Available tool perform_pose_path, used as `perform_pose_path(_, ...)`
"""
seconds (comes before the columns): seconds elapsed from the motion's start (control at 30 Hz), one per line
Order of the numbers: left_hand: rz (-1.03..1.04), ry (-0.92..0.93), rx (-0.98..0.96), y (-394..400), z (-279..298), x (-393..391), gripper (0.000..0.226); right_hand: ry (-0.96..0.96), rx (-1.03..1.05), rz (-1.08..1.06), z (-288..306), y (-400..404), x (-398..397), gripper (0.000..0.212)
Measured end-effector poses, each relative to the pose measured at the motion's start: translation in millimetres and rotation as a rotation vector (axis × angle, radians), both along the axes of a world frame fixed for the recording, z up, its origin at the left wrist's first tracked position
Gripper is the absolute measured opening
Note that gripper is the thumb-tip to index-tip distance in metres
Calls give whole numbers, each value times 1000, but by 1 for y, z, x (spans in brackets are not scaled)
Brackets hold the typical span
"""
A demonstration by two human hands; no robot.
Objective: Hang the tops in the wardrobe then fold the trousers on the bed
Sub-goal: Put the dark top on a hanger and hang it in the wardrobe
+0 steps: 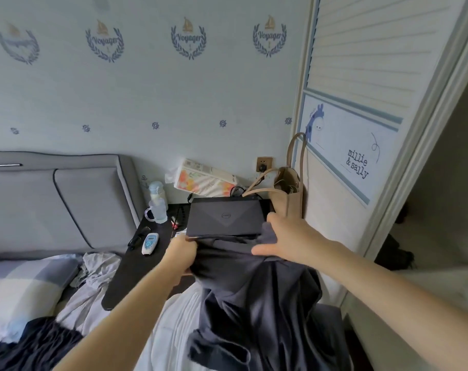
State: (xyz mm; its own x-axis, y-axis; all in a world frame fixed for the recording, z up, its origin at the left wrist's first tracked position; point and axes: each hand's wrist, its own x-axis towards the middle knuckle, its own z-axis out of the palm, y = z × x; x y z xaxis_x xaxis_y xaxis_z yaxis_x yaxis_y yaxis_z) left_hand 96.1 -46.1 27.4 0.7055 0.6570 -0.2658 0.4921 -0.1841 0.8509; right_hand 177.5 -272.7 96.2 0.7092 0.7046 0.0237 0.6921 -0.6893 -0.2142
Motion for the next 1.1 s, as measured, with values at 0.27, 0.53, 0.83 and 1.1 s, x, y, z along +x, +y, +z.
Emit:
perform_pose_path(0.27, -127, -382, -571, -34, 99, -65, 13, 23, -11, -222, 30, 4, -36, 41)
perform_pose_path(0.53, -395, -202, 47, -53, 147, -158, 56, -236, 301, -448, 100, -10, -121, 20)
perform_pose_path(0.83, -302, 77, 888, -21, 179, -211, 15, 68, 880, -370, 202, -37, -206, 13)
perform_pose_path(1.1, -227, -396, -409, -5, 229, -251, 11, 246, 986, -286, 239, -56, -244, 12)
